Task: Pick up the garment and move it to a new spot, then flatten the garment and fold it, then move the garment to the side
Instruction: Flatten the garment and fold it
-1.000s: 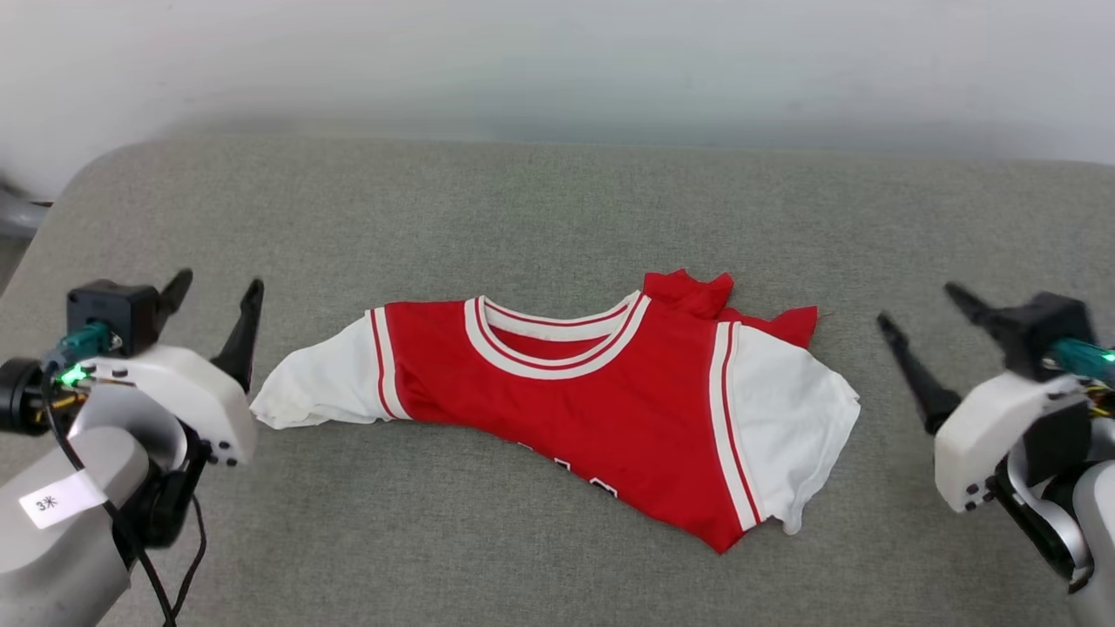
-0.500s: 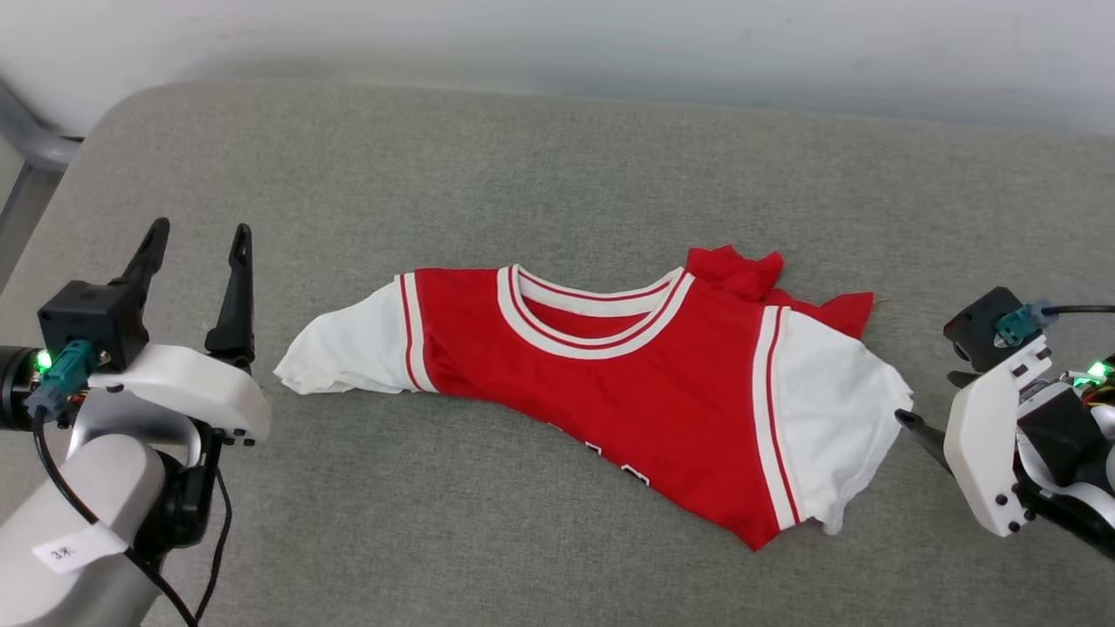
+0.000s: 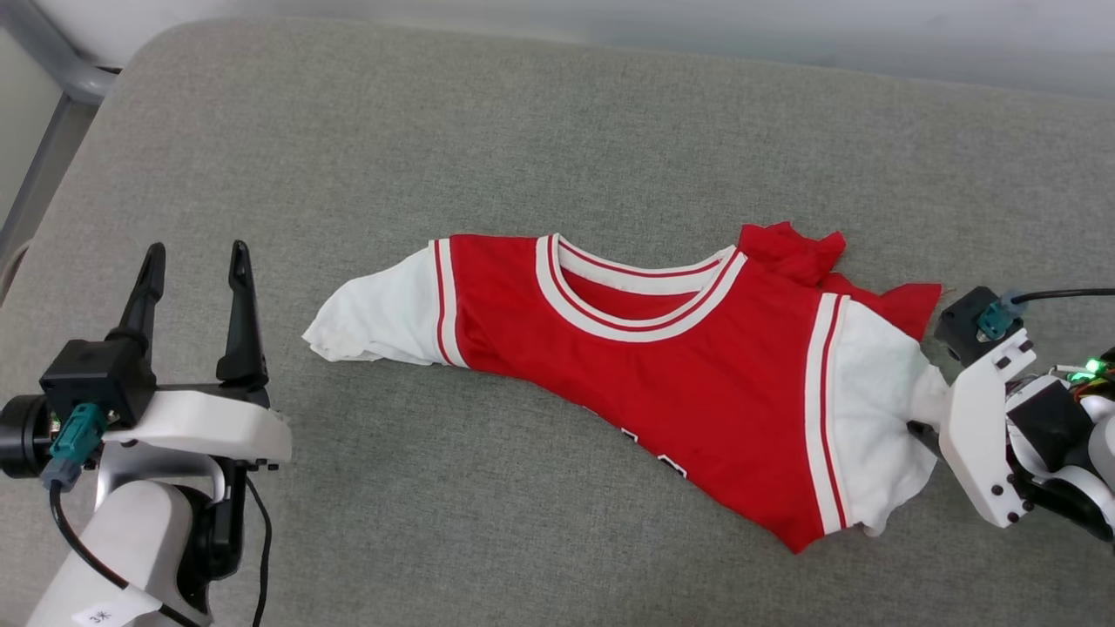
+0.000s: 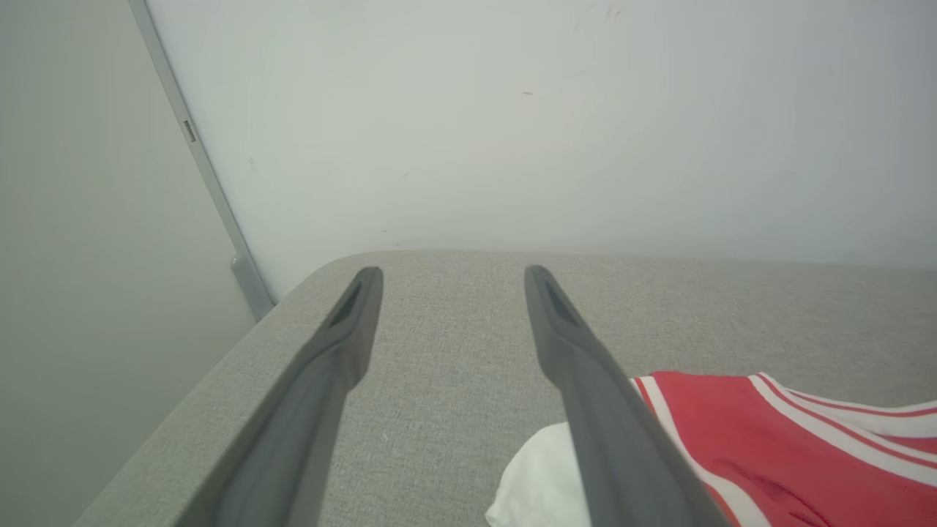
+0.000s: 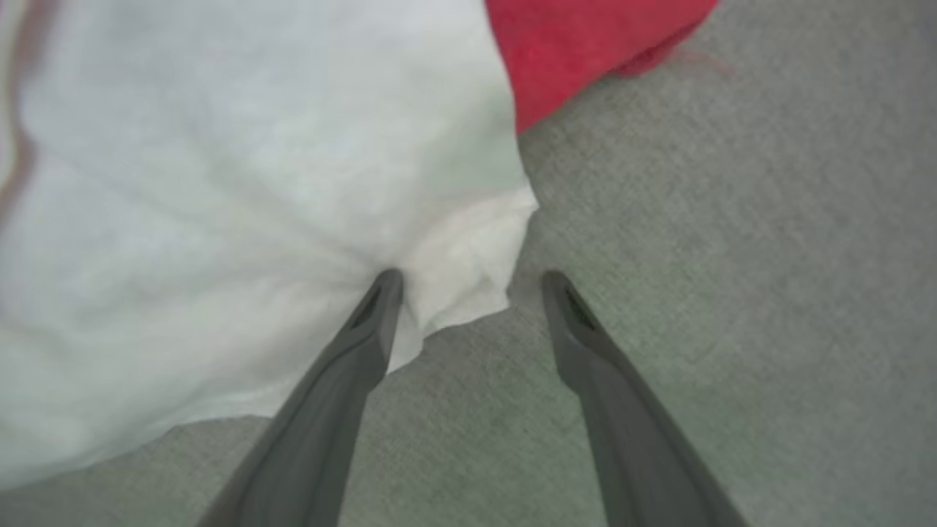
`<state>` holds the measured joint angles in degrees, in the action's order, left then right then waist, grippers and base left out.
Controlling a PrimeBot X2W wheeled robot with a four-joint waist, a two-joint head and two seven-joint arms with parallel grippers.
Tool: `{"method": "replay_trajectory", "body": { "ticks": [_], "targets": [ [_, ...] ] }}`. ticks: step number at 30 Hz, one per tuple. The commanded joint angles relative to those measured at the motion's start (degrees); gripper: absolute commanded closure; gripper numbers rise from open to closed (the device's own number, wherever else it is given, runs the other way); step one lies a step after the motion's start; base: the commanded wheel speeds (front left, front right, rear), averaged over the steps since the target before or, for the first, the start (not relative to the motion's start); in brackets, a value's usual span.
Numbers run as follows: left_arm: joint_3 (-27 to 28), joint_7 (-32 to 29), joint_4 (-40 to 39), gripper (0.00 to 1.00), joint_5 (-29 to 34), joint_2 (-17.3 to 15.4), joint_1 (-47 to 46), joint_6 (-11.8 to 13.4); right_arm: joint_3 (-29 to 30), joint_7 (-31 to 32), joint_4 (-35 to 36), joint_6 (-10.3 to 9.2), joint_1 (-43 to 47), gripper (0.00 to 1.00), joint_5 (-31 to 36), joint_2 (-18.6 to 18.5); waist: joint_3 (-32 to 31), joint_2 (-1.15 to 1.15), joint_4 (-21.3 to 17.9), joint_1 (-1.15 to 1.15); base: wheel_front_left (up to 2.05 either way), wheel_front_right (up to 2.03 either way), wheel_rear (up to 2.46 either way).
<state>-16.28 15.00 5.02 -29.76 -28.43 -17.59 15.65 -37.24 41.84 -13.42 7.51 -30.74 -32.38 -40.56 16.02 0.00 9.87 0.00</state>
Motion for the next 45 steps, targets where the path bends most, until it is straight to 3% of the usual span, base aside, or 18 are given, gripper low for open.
{"method": "replay_trajectory", "body": {
  "ticks": [1,8,10,11,20,30,37,45],
  "targets": [
    [1.42,0.25,0.22,0.0,1.27,1.2,0.97,-1.02,-2.01,0.09,-2.31,-0.04,0.45,0.0,-0.34,0.5,0.58,0.0,0.39,0.0,0.0,0.0,0.0],
    [6.47,0.21,1.52,0.0,5.95,5.18,1.69,-4.76,-9.23,-0.84,-9.08,0.06,2.84,0.0,-3.07,2.14,1.17,0.0,0.31,0.0,0.0,0.0,0.0],
    [7.45,0.21,2.15,0.0,6.93,5.83,1.94,-5.85,-10.49,-2.0,-10.12,0.14,2.73,0.84,-4.24,2.63,1.09,0.0,-0.09,0.0,0.0,0.0,0.0],
    [8.11,0.21,2.29,0.0,7.48,6.09,1.88,-6.15,-10.83,-2.62,-10.54,0.13,2.45,1.0,-4.94,3.01,0.98,0.0,-0.36,0.0,0.0,0.0,0.0],
    [11.09,0.22,5.25,0.0,10.65,6.99,2.43,-9.32,-7.26,-16.47,-9.83,-0.08,-1.35,1.0,-6.19,1.13,-2.22,0.0,-2.79,0.0,0.0,0.0,0.0],
    [10.21,-2.61,10.04,0.0,10.08,3.64,-0.98,-13.69,-0.34,-24.98,-4.13,-0.07,3.51,1.0,-5.04,-0.69,-5.93,0.0,-6.02,0.0,0.0,0.0,0.0],
    [7.65,-12.95,11.03,0.0,8.12,0.1,-5.55,-18.95,6.96,-25.55,0.11,-0.07,8.38,1.0,-2.22,-0.99,-6.69,0.0,-7.31,0.0,0.0,0.0,0.0],
    [1.72,-33.11,12.12,0.0,0.59,-4.03,-11.42,-22.75,15.5,-23.92,3.57,-0.07,13.36,1.0,0.72,0.85,-6.07,0.0,-8.31,0.0,0.0,0.0,0.0]
  ]
}}
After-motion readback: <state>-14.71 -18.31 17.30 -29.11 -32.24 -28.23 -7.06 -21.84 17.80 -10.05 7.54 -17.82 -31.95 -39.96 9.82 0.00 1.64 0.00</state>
